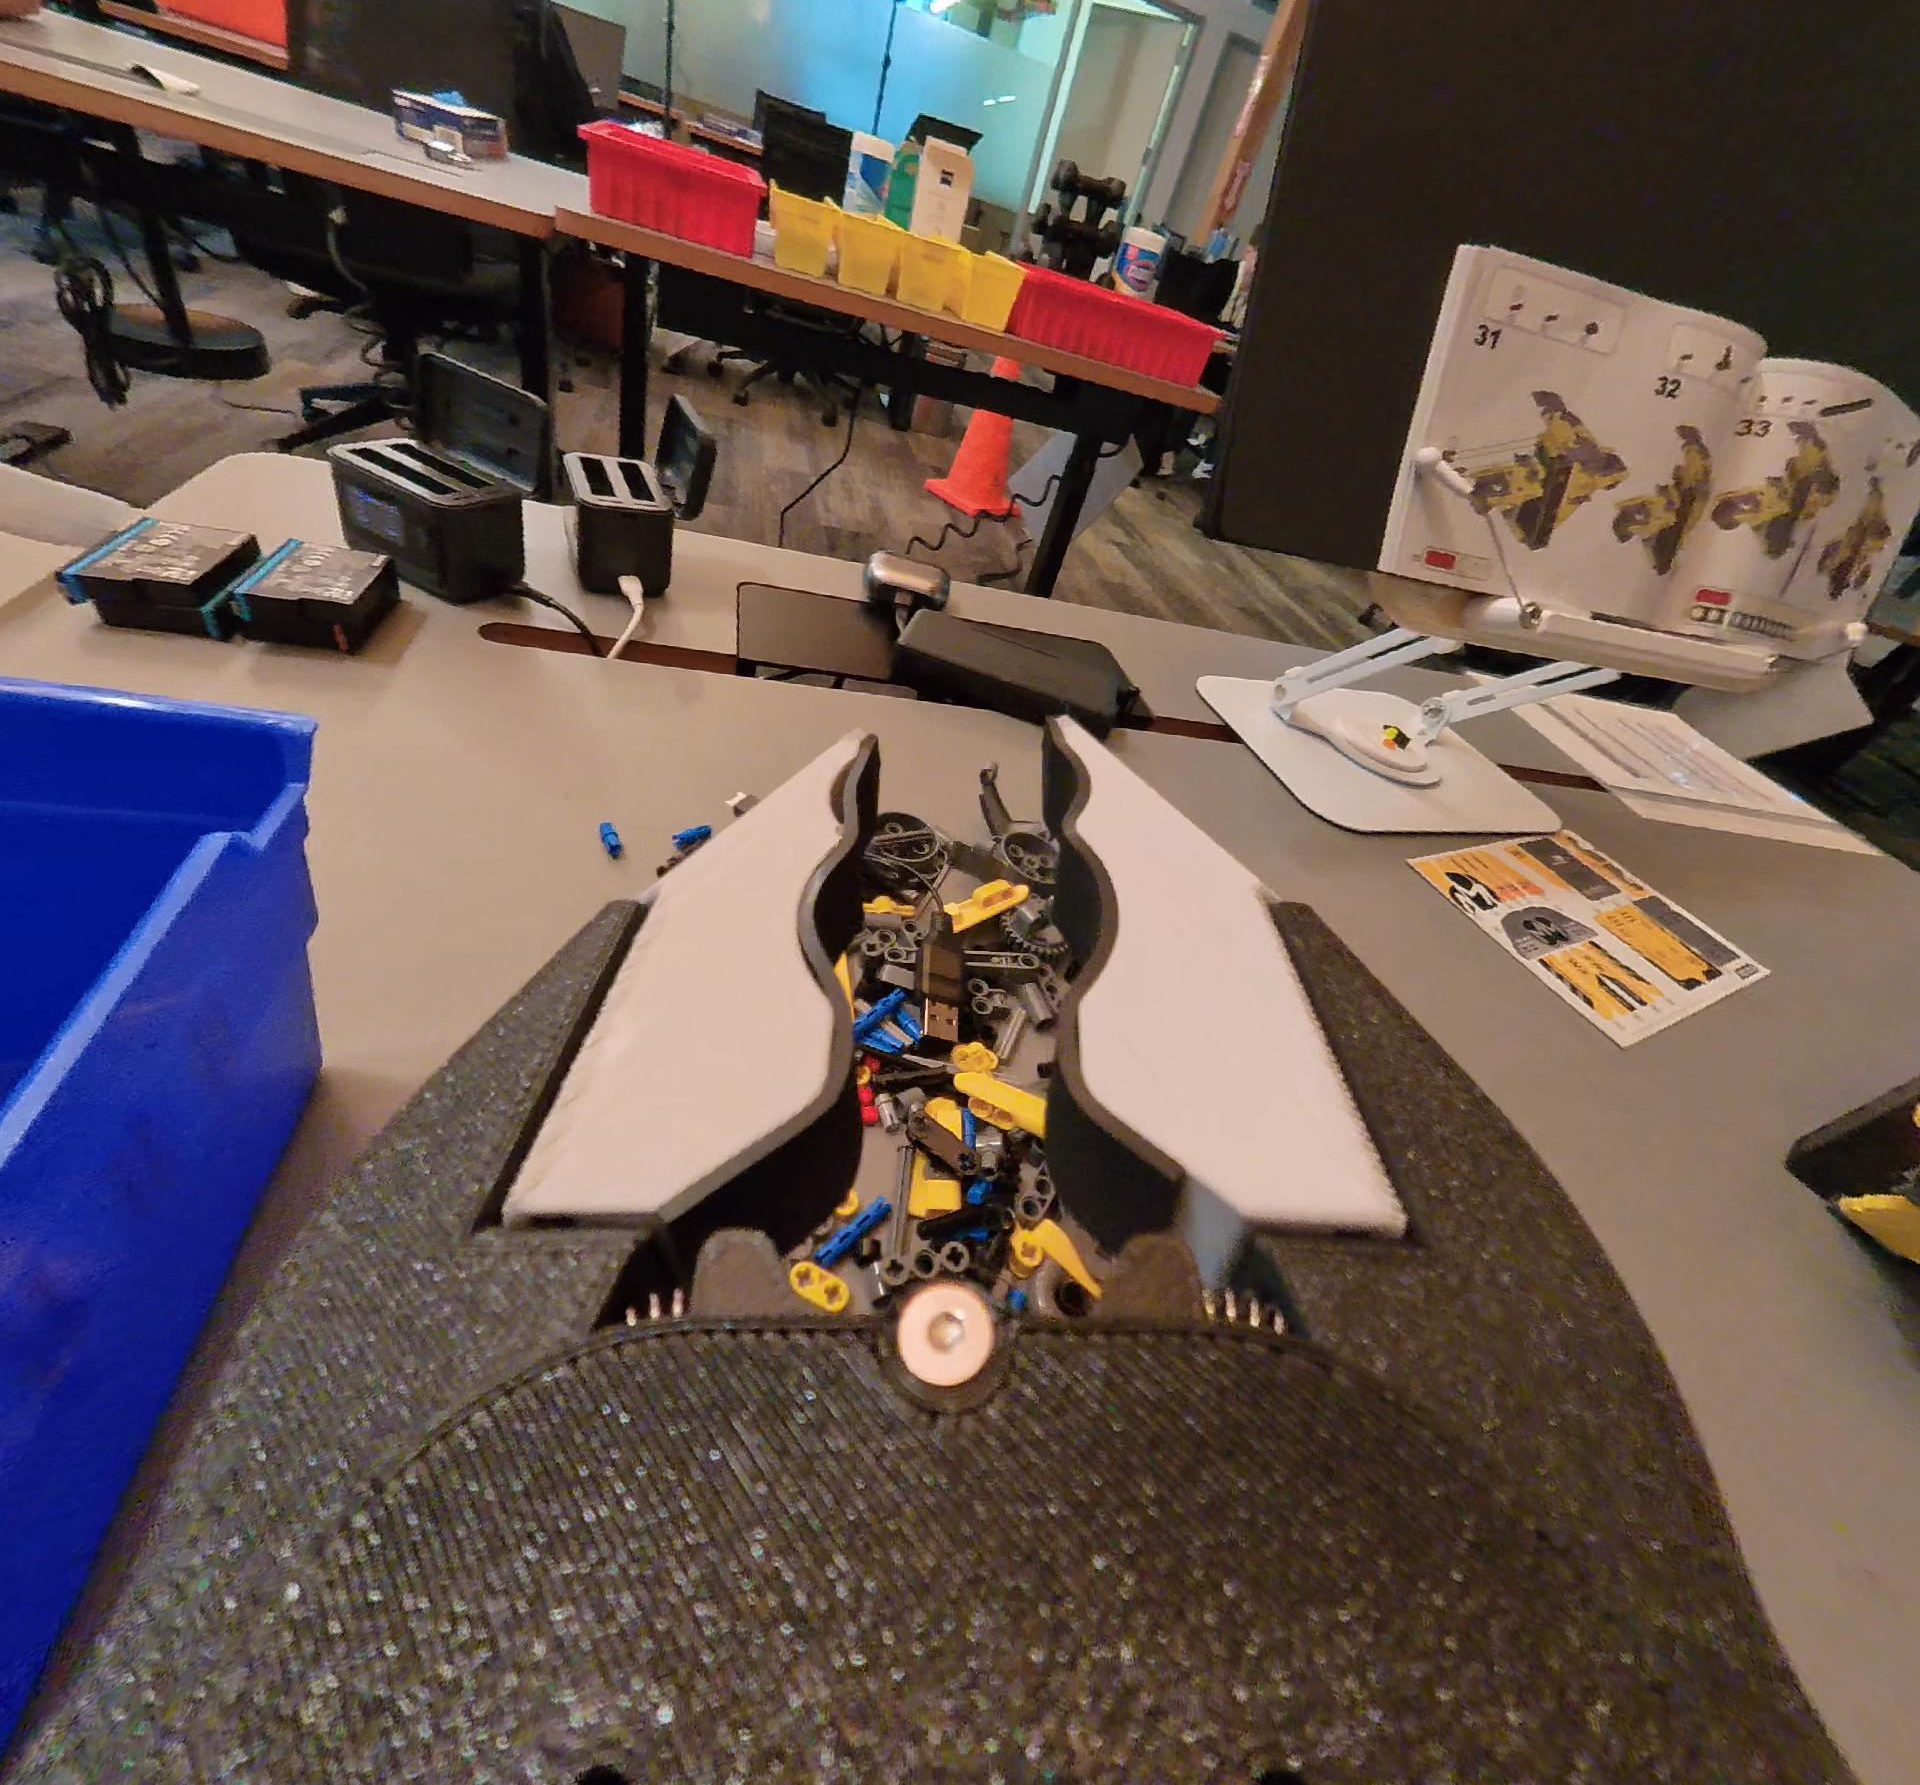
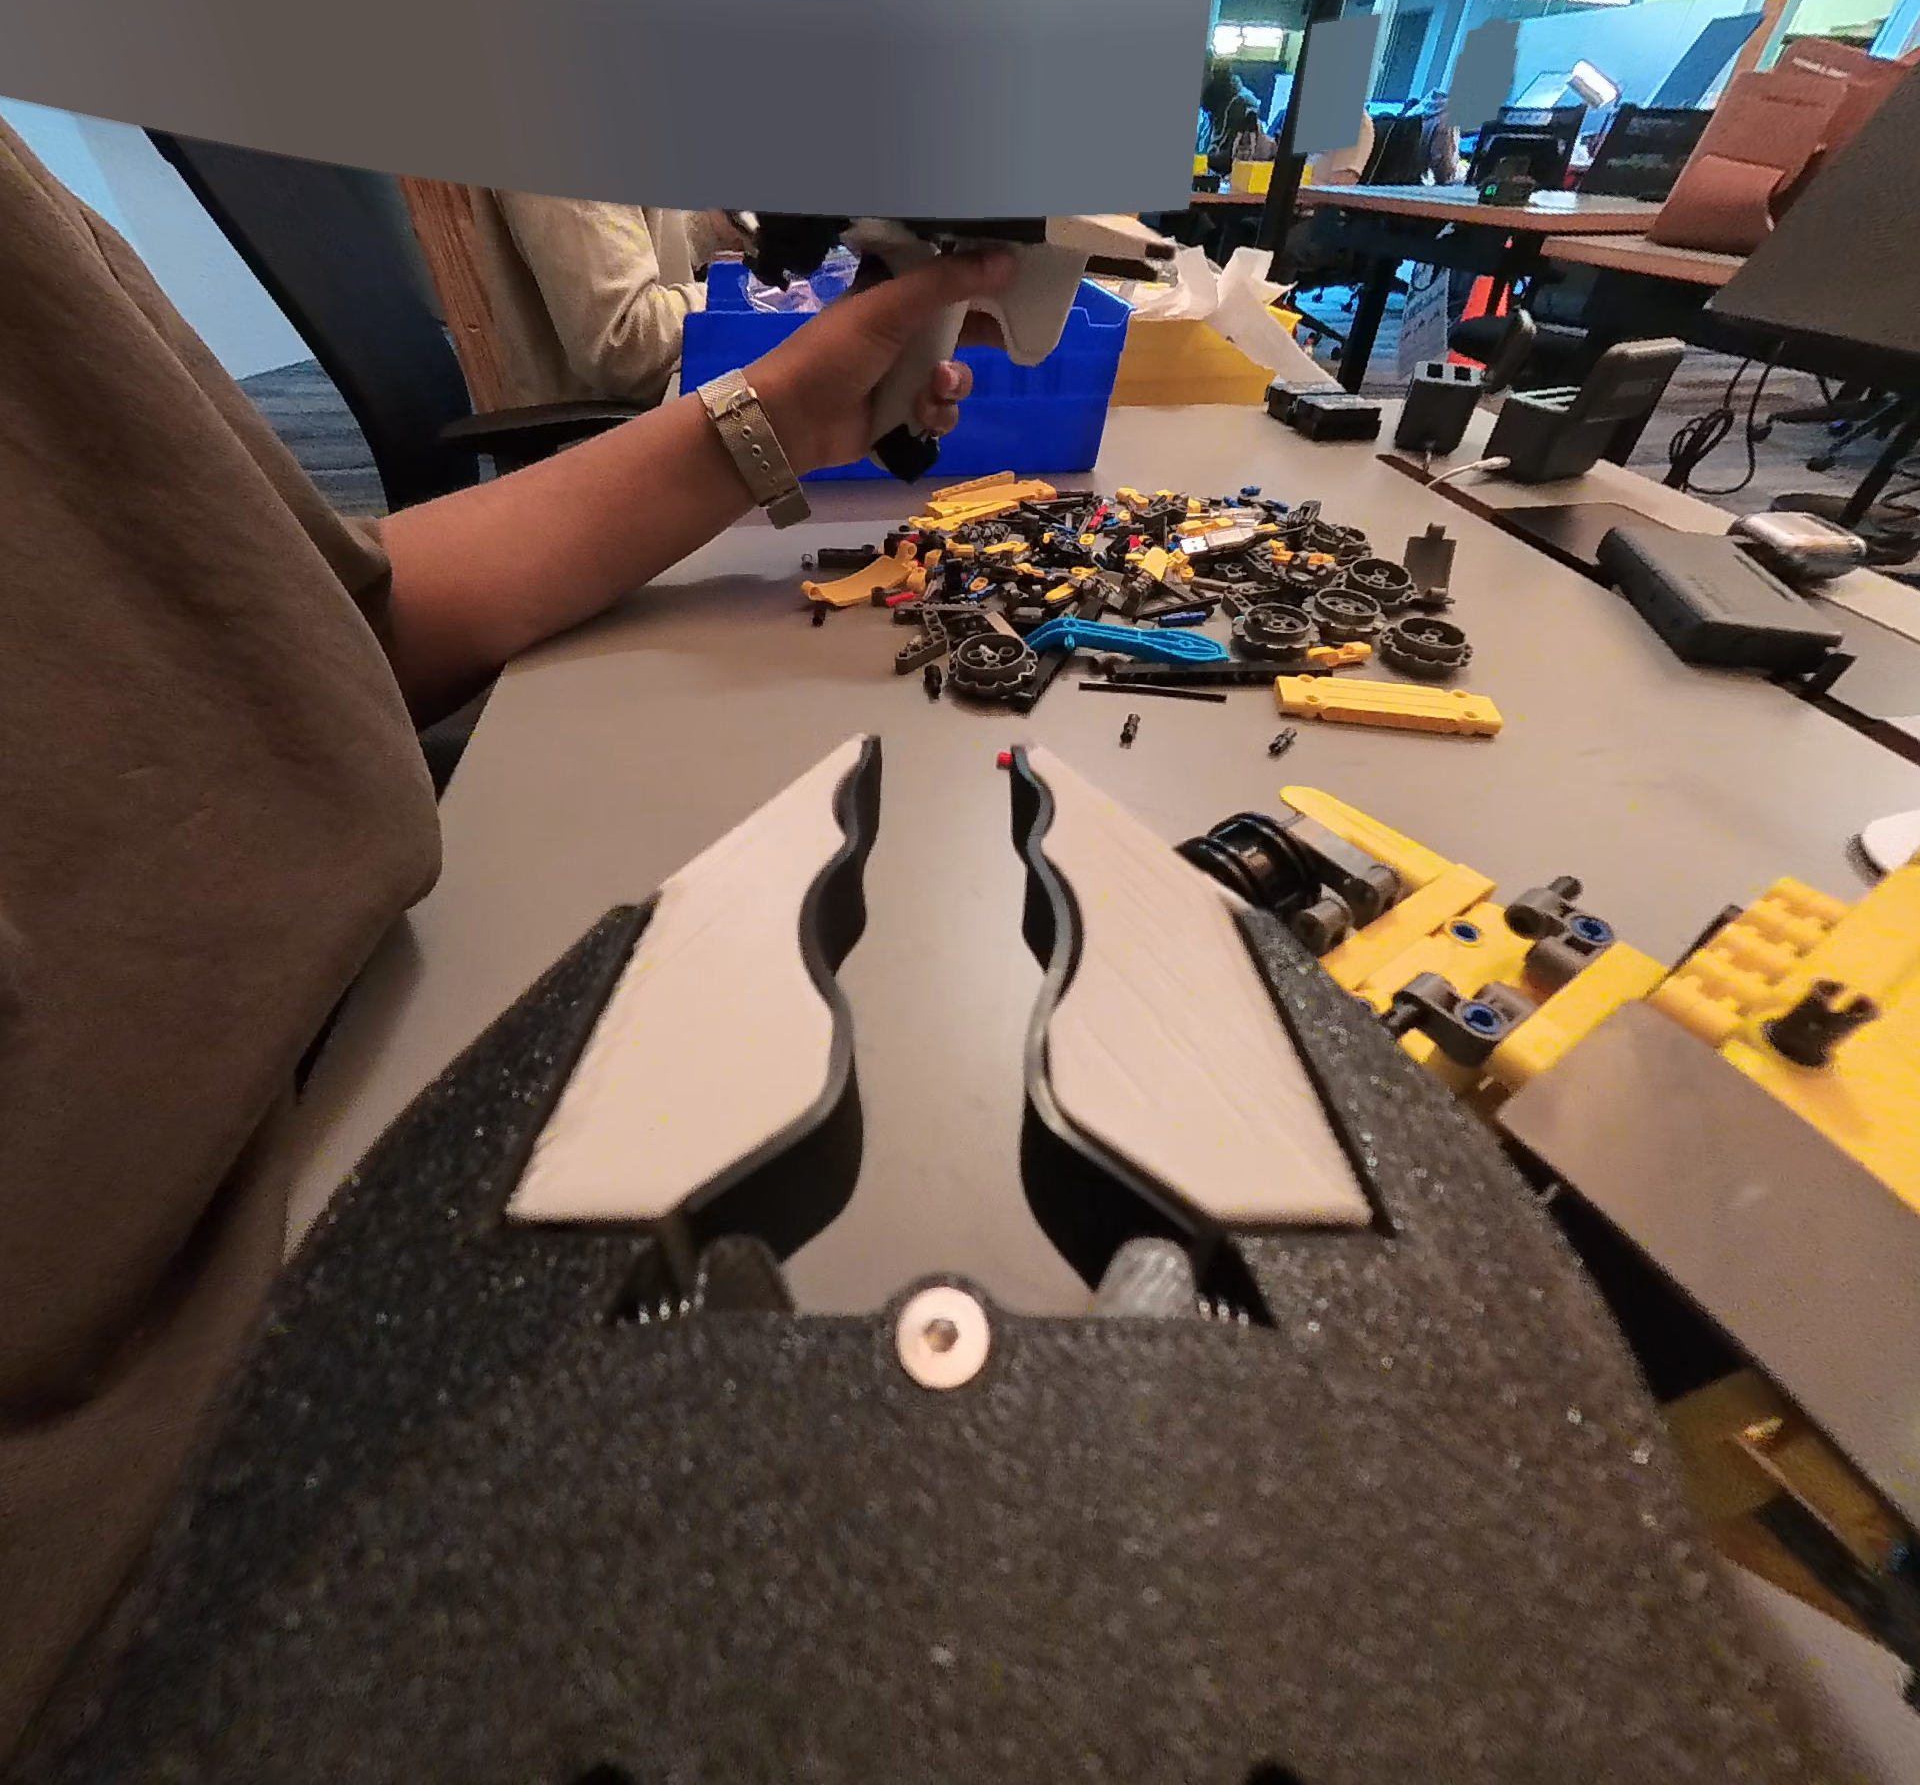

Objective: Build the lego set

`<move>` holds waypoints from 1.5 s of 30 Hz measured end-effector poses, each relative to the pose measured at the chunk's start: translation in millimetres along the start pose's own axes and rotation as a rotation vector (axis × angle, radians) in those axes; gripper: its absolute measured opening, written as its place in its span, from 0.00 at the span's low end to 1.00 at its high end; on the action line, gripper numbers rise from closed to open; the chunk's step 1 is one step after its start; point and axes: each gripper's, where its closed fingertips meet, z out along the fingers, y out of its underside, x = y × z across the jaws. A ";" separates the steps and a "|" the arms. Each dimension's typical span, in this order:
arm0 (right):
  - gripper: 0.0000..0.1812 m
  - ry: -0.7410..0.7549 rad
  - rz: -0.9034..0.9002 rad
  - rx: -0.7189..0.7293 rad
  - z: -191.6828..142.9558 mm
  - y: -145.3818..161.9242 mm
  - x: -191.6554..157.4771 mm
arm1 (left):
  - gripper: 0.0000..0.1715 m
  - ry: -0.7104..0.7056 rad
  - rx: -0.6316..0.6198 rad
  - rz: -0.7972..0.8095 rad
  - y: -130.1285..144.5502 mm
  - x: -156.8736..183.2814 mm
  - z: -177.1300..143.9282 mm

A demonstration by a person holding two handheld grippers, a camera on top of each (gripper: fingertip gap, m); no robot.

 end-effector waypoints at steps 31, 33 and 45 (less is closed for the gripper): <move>0.18 -0.030 -0.004 -0.065 6.6 12.4 -9.6 | 0.19 -0.034 -0.040 -0.008 7.9 -12.8 0.8; 0.18 -0.030 -0.003 -0.067 6.6 12.9 -9.4 | 0.18 -0.026 -0.051 -0.014 10.6 -11.8 2.5; 0.19 -0.005 -0.064 -0.122 8.3 21.2 -8.2 | 0.18 -0.003 -0.098 0.030 19.9 0.2 8.8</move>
